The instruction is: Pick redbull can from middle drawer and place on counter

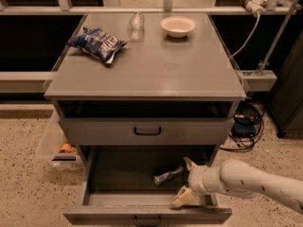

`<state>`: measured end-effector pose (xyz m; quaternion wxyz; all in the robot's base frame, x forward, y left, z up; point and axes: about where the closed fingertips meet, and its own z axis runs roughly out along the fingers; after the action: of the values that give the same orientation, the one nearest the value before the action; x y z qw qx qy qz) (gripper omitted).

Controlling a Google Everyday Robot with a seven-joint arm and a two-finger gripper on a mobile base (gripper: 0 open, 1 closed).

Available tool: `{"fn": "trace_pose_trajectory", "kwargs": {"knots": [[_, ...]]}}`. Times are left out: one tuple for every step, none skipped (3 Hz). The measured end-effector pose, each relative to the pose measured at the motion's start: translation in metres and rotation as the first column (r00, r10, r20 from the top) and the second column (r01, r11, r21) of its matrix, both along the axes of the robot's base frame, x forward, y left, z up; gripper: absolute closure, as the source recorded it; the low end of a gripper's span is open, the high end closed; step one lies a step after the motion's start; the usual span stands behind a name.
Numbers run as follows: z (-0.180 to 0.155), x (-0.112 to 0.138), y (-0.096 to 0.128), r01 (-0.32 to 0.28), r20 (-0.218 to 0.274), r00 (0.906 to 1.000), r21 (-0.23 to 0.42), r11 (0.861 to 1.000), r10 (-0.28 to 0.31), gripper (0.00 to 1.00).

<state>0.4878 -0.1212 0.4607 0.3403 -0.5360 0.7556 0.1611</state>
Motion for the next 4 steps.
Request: {"fn": "trace_pose_trajectory", "kwargs": {"knots": [[-0.009, 0.021, 0.013, -0.044, 0.039, 0.9983, -0.003, 0.999, 0.044, 0.0], [-0.023, 0.035, 0.027, -0.082, 0.05, 0.9954, -0.005, 0.997, 0.082, 0.0], [-0.024, 0.035, 0.027, -0.084, 0.052, 0.9951, -0.007, 0.996, 0.084, 0.0], [-0.03, 0.045, 0.028, -0.105, 0.058, 0.9927, -0.005, 0.994, 0.105, 0.0]]}}
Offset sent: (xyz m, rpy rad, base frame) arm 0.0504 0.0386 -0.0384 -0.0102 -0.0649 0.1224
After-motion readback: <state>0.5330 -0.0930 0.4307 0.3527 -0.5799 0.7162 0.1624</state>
